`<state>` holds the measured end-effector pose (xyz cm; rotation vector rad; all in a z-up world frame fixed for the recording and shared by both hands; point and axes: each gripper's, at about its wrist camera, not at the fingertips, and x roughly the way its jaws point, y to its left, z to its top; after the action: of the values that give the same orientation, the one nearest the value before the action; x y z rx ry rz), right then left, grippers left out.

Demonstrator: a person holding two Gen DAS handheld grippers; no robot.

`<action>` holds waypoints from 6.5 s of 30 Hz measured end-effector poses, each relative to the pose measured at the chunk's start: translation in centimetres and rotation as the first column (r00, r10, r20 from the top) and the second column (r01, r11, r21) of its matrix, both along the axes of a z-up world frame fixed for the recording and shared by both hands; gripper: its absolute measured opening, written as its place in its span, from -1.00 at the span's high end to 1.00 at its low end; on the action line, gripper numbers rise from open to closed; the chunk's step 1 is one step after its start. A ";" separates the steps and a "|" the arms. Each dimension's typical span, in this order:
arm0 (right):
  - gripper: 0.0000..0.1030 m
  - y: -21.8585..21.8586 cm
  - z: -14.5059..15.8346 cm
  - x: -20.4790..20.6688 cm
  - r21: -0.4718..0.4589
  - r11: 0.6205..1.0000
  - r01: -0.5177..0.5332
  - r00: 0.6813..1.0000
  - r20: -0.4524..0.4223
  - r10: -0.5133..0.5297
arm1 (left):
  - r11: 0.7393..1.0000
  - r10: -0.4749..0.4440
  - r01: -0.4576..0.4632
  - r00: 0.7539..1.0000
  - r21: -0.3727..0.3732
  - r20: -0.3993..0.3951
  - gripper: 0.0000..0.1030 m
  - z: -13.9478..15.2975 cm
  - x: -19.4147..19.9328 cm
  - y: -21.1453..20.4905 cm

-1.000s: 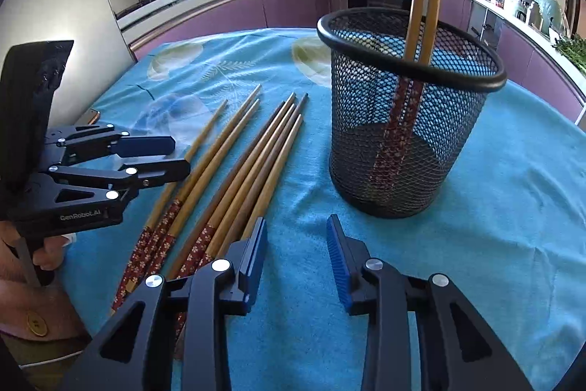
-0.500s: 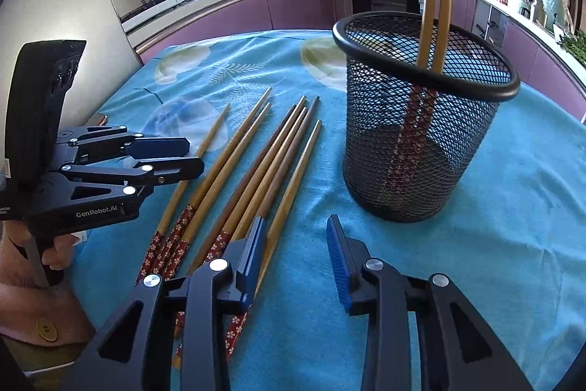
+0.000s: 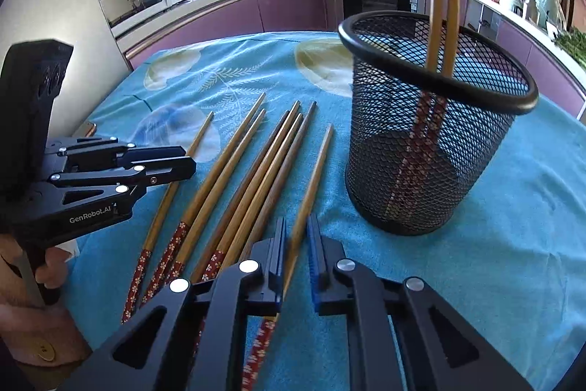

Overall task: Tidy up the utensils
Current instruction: 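Close the left tool on a chopstick while the right tool grasps another chopstick, then raise the left tool's chopstick upright above the cup while the right tool carries its own, then insert the left tool's chopstick into the cup and open while the right tool releases its own, then move both open tools back over the remaining chopsticks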

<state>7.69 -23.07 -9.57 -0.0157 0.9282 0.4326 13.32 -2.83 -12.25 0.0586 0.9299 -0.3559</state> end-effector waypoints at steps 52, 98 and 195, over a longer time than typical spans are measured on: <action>0.89 -2.3 5.1 -3.2 0.166 0.983 -0.078 0.988 0.147 0.053 | 0.994 0.001 -0.002 1.000 0.111 0.011 0.85 0.2 -0.3 -1.9; 0.89 -9.6 16.7 1.0 0.236 0.971 -0.034 0.881 0.465 -0.082 | 0.920 -0.178 0.309 0.879 -0.243 0.443 0.87 21.0 -1.1 -7.4; 0.19 0.8 0.4 -1.3 0.005 0.997 -0.077 0.997 0.018 0.077 | 0.998 -0.043 0.042 0.999 0.048 0.018 0.04 0.6 -1.7 -2.1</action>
<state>6.34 -22.30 -9.15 -0.0499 0.9112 0.5058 11.66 -4.92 -11.65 0.1248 0.9191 -0.3719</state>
